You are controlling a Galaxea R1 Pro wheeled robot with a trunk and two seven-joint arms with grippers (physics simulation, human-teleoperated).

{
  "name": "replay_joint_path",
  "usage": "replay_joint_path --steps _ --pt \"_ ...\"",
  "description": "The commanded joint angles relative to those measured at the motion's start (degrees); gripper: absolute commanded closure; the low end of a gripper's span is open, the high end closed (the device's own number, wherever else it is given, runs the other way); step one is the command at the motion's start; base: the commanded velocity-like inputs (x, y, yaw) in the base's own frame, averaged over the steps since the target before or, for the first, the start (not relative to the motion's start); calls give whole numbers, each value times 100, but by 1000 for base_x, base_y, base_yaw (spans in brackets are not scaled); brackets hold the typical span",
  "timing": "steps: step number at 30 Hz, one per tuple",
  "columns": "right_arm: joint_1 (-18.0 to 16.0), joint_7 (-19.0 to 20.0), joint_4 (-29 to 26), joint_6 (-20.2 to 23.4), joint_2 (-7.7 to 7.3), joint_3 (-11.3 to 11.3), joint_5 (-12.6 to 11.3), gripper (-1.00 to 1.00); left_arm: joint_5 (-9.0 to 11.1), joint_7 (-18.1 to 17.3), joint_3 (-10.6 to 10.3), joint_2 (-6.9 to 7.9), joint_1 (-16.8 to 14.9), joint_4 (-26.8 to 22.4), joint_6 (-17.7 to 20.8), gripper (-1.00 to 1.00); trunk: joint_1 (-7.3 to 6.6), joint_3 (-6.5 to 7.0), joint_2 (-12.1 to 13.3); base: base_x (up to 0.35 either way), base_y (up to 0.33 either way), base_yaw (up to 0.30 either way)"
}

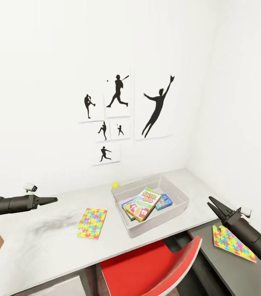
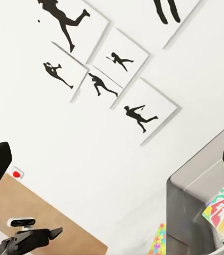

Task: Put all the toys in the child's room - the three board games (two on the bed and one on the table), the two jigsaw puzzles on the table, and the tennis ball on the table - inside the toy box on the table in the child's room.

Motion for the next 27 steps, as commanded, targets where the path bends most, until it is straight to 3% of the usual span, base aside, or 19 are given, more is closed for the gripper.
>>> replay_joint_path --steps 1,4,9,15,27 --pt "-6 8 2 31 5 -5 -11 -100 31 -14 -33 8 -8 3 61 -100 4 -14 -14 0 0 28" --pt "-6 8 -2 31 10 -5 -11 -100 31 -14 -37 8 -8 3 60 -100 4 -14 -14 0 0 17" --pt "126 111 160 172 171 -119 113 -100 45 -14 -30 -155 2 38 50 -100 4 -14 -14 0 0 0" --pt "271 120 353 133 239 -102 286 -100 35 -14 -31 -348 1 38 39 -100 4 -14 -14 0 0 0" --pt "359 165 740 119 250 -128 698 -100 22 -14 -31 -421 1 38 36 -100 4 -14 -14 0 40 0"
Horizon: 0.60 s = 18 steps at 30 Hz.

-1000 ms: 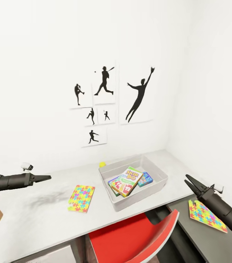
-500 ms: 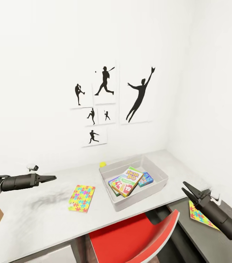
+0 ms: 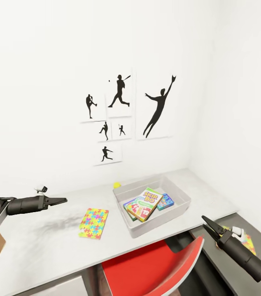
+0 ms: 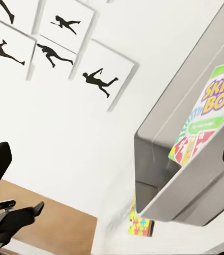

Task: Put all the toys in the child's room - the three board games (two on the bed and one on the table), the two jigsaw puzzles on the table, and the tennis ball on the table - inside the toy box on the table in the child's room.

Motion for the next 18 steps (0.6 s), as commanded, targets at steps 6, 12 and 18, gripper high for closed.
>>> replay_joint_path --steps 6,12,18 --pt "-4 11 192 31 1 6 196 -100 36 -13 -34 11 -6 2 54 -100 4 -14 -14 0 87 0" --pt "-5 11 385 31 1 10 214 -100 35 -13 -34 12 -6 2 52 -100 4 -14 -14 0 82 0" --pt "-5 9 578 31 5 10 214 -100 38 -13 -34 14 -6 2 52 -100 4 -14 -14 0 87 0"
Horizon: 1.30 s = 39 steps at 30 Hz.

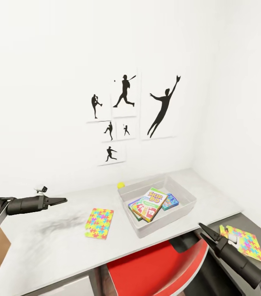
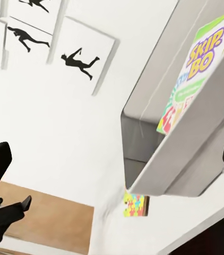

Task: Put all the toys in the child's room - the three board games (two on the bed and one on the table), the two jigsaw puzzles on the table, and the tennis ball on the table - inside the toy box on the table in the child's room.

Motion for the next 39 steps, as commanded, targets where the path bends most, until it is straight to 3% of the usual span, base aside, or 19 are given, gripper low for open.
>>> replay_joint_path --steps 1,39 --pt "-6 11 32 30 2 -6 -9 -100 32 -14 -34 8 -7 2 61 -100 4 -14 -14 0 30 0" --pt "-6 -4 111 30 16 2 2 -100 35 -14 -34 8 -7 2 52 -100 4 -14 -14 0 81 0"
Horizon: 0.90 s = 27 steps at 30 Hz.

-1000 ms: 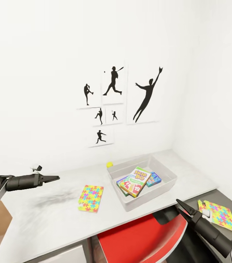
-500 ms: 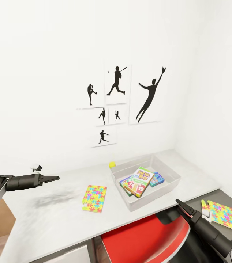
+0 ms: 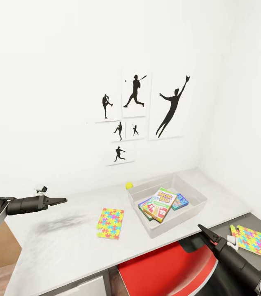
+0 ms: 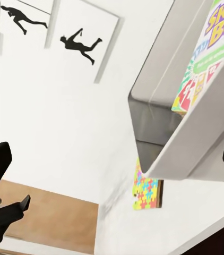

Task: Put all the toys in the child's room - the three board games (two on the bed and one on the table), the two jigsaw puzzles on the table, and the tennis ball on the table - inside the toy box on the table in the child's room.

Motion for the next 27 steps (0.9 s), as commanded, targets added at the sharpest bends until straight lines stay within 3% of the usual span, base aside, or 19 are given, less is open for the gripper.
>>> replay_joint_path --steps 1,12,21,27 --pt "-4 -2 -1 30 -2 -9 1 -100 32 -14 -34 8 -7 2 61 -100 4 -14 -14 0 8 0" --pt "-8 -8 -1 30 2 -15 32 -100 32 -14 -34 8 -7 2 67 -100 4 -14 -14 0 33 0" --pt "-6 -38 -1 22 15 -18 43 -100 32 -14 -34 8 -6 2 67 -100 4 -14 -14 -23 226 2" --pt "-5 -57 -1 21 14 -16 52 -100 26 -14 -35 8 -7 2 73 -100 4 -14 -14 -69 268 174"
